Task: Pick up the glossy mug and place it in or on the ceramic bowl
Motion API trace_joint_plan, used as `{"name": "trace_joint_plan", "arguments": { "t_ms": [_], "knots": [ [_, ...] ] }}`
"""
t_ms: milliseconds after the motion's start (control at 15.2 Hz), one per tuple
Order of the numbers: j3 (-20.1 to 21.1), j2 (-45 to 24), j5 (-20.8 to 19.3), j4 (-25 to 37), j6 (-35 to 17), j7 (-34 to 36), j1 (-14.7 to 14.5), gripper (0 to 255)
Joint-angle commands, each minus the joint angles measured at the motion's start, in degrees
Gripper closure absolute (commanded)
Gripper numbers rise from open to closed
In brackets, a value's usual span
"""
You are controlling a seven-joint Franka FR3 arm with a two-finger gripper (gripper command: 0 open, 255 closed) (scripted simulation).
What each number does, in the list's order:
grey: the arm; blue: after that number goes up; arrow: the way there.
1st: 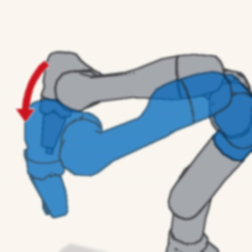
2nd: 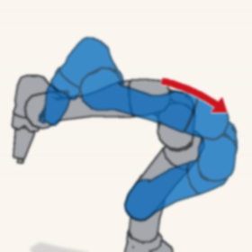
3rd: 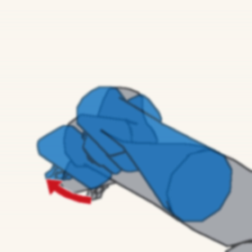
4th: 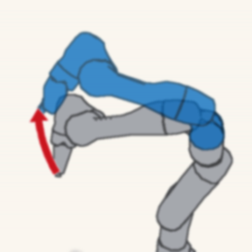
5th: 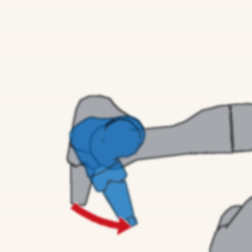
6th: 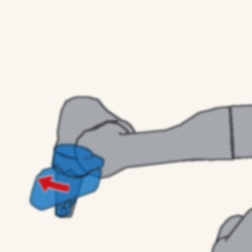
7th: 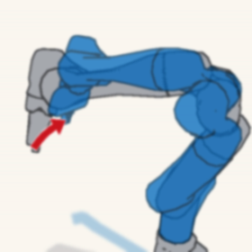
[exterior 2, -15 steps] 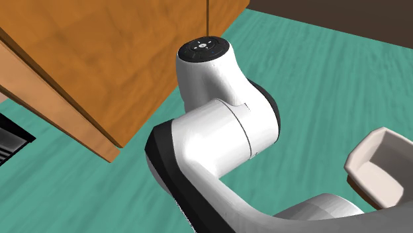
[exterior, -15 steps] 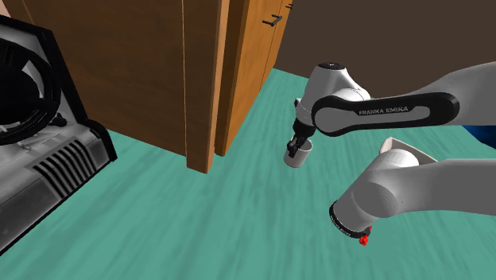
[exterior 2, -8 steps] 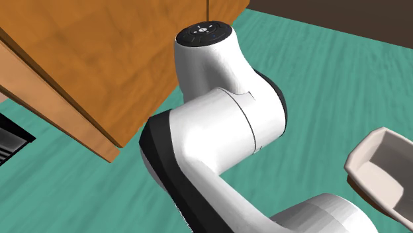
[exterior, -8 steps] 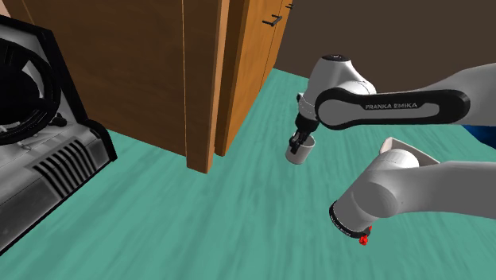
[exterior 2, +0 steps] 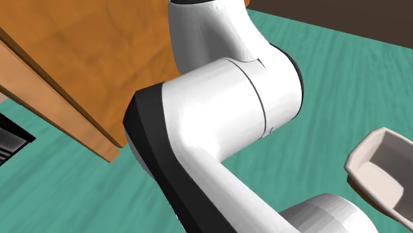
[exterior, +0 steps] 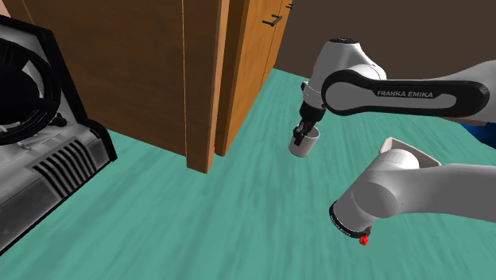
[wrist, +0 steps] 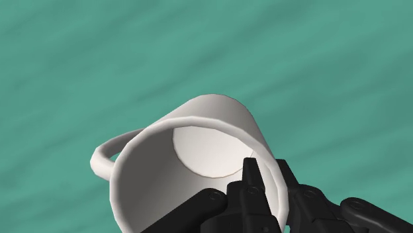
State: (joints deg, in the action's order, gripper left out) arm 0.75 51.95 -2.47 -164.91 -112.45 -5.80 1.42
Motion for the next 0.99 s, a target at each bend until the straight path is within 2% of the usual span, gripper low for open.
{"name": "trace_joint_plan", "arguments": {
  "t_ms": [0,924],
  "knots": [
    [0.14,0.58,0.15,1.36,1.96,0.07,-0.13,255],
    [0.11,1.56,0.26,11.70,13.27,-0.42,-0.13,255]
  ]
}}
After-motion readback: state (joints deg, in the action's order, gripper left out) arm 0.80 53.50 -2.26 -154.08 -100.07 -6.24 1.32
